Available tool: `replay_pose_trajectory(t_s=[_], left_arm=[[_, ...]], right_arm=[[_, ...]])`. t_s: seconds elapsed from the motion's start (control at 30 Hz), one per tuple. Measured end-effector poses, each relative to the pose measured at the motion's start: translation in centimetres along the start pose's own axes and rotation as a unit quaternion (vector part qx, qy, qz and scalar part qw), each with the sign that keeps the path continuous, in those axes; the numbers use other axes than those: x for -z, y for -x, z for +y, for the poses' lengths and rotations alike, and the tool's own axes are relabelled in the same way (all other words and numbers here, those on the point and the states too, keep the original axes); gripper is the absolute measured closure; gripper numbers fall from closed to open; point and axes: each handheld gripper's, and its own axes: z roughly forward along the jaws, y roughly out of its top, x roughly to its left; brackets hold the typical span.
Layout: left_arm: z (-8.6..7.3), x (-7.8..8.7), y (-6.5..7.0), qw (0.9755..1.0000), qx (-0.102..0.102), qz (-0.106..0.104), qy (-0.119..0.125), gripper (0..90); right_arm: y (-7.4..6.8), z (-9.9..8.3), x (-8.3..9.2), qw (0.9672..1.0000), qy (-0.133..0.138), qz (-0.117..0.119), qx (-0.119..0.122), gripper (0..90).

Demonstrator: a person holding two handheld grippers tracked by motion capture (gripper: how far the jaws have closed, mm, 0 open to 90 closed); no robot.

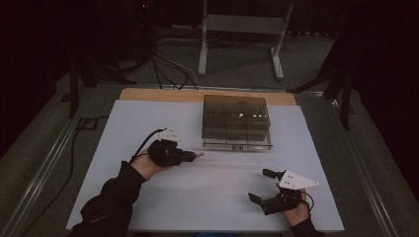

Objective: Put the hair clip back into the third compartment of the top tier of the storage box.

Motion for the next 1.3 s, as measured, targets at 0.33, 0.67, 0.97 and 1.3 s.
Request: replay_pose_trajectory(t_s=[0.33, 0.67, 0.97, 1.3], left_arm=[[0.4, -1.7, -0.9, 0.9999, 0.007, 0.008, 0.006, 87.3], [1.6, -2.9, -0.2, 0.9995, 0.008, -0.011, 0.028, 87.2], [3.8, -4.1, 0.1, 0.9988, 0.01, -0.02, 0.045, 87.2], [6.6, -5.8, 0.8, 0.999, -0.008, -0.021, 0.04, 87.2]], right_arm=[[-0.2, 0.0, 0.1, 1.0, -0.001, 0.0, 0.0, 0.0], [-0.2, -0.1, 0.0, 1.0, -0.002, 0.001, 0.0, 0.0], [-0.1, 0.0, 0.2, 1.0, 0.001, 0.001, -0.001, 0.0], [-0.2, 0.0, 0.3, 1.0, 0.005, 0.002, -0.002, 0.0]])
